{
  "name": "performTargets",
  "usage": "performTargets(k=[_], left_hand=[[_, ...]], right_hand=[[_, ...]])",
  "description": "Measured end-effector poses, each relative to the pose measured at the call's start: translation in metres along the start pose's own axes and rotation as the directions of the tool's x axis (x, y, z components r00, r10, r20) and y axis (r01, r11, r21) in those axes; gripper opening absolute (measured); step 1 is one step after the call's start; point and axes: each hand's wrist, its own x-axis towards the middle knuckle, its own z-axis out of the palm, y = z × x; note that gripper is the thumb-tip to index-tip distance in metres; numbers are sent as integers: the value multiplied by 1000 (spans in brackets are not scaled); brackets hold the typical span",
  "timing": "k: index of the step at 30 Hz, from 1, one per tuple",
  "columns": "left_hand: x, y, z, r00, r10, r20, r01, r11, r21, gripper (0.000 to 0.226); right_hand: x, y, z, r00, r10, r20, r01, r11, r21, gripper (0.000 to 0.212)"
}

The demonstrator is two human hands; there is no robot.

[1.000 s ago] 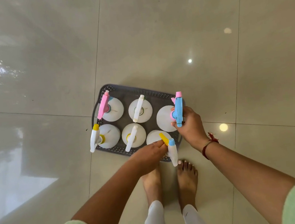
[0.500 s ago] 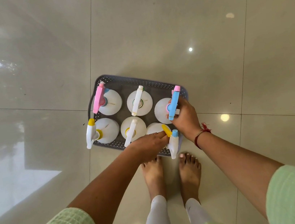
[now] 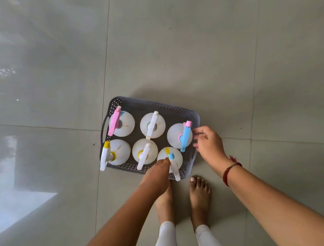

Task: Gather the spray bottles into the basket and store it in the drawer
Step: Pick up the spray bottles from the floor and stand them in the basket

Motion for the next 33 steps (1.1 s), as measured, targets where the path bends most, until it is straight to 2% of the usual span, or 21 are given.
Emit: performTargets(k=[2, 4, 7, 9, 11, 13, 15, 21, 26, 30, 33], left_hand=[[-1, 6, -4, 994, -98, -42, 98, 995, 0, 36], [-5, 10, -8, 970, -225, -89, 217, 972, -93, 24], [-14, 17, -9, 904, -420, -77, 353, 836, -420, 34], [-19, 23, -4, 885, -455, -95, 352, 789, -503, 45], [-22, 28, 4, 883, -453, -125, 334, 791, -512, 60], [-16, 32, 10, 885, -450, -118, 330, 788, -520, 77], [-8, 34, 16, 892, -439, -108, 339, 806, -485, 83], [-1, 32, 28, 939, -275, -207, 220, 942, -254, 33], [-1, 26, 27, 961, -201, -187, 170, 971, -170, 30], [0, 23, 23, 969, -156, -192, 129, 981, -144, 40], [-3, 19, 22, 951, -184, -248, 162, 981, -105, 50]], right_hand=[[-4, -11, -1, 998, 26, -61, -23, 998, 54, 18], [-8, -18, 0, 998, 41, -50, -39, 998, 41, 30], [-13, -17, 8, 999, 24, 27, -22, 995, -98, 55], [-15, -13, 12, 998, -55, 28, 60, 968, -245, 59], [-11, -11, 15, 991, -129, -13, 118, 935, -334, 56], [-7, -11, 16, 982, -186, -24, 163, 908, -387, 45], [-3, -13, 16, 974, -226, -5, 203, 885, -420, 35], [4, -19, 12, 960, -278, -12, 249, 876, -412, 34], [5, -20, 6, 955, -295, -35, 260, 885, -387, 35], [6, -22, 9, 962, -274, -13, 249, 893, -376, 40], [6, -24, 12, 963, -268, -28, 239, 895, -376, 50]])
